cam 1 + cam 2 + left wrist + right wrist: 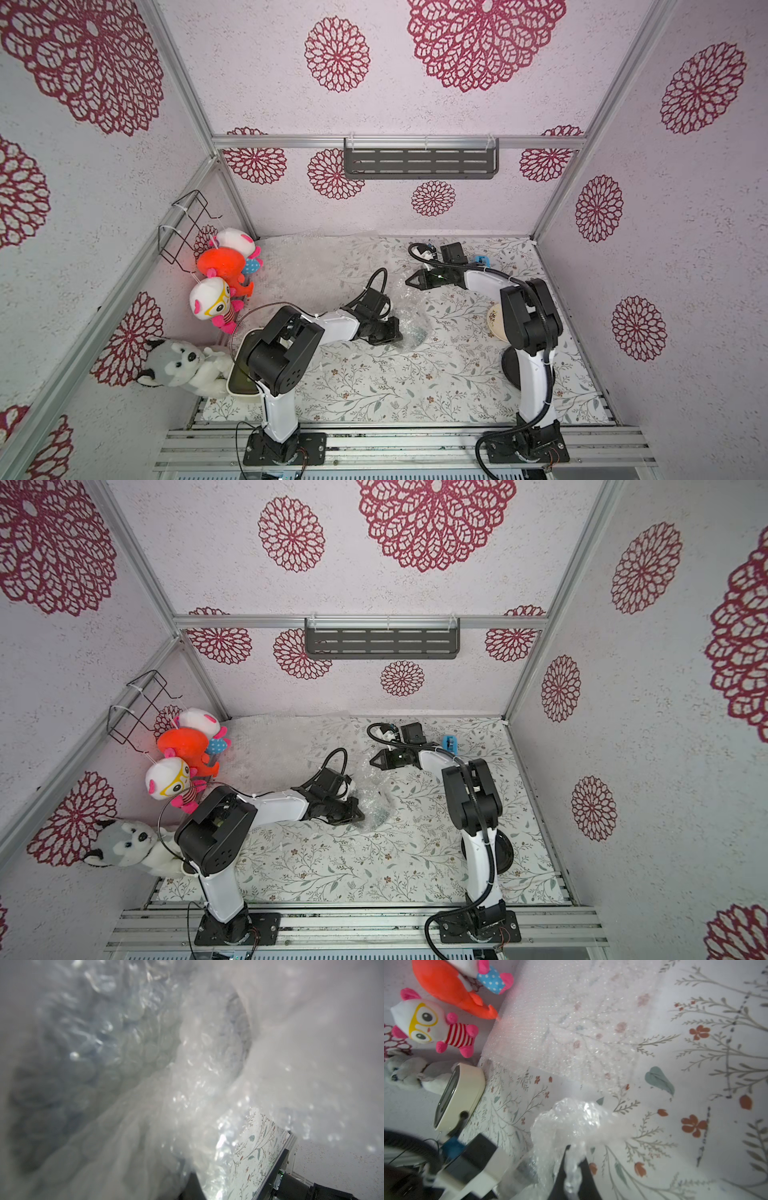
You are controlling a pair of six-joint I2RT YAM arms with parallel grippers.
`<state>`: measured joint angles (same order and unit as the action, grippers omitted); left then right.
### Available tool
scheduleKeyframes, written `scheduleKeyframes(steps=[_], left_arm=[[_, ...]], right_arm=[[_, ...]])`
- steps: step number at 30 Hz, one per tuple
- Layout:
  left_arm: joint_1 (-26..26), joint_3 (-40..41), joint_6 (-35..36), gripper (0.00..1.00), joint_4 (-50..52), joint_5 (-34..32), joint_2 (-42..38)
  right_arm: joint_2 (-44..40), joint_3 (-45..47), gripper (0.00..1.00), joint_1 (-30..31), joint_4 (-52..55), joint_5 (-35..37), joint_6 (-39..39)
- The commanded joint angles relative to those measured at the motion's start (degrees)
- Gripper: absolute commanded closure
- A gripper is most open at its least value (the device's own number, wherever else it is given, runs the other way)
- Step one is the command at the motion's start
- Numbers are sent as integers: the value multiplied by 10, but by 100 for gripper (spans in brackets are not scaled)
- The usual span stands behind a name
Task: Wrap dinner plates in bubble wrap
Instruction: Wrap the plate in the bubble wrap.
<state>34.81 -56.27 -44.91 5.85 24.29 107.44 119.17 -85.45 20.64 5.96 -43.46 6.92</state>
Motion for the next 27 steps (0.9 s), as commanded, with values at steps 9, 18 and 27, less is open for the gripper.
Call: scheduleKeyframes(steps=[9,18,27], left_arm=[[-8,-2,-13,97,23,-21,31],[-8,5,-14,94,-1,1,33],[-55,58,-20,72,-77,86,-85]], right_arm=[[-236,256,100,105,-64,177,-349],[-269,449,100,213,-192,360,-657],[-220,511,100,232,-294,422,-764]])
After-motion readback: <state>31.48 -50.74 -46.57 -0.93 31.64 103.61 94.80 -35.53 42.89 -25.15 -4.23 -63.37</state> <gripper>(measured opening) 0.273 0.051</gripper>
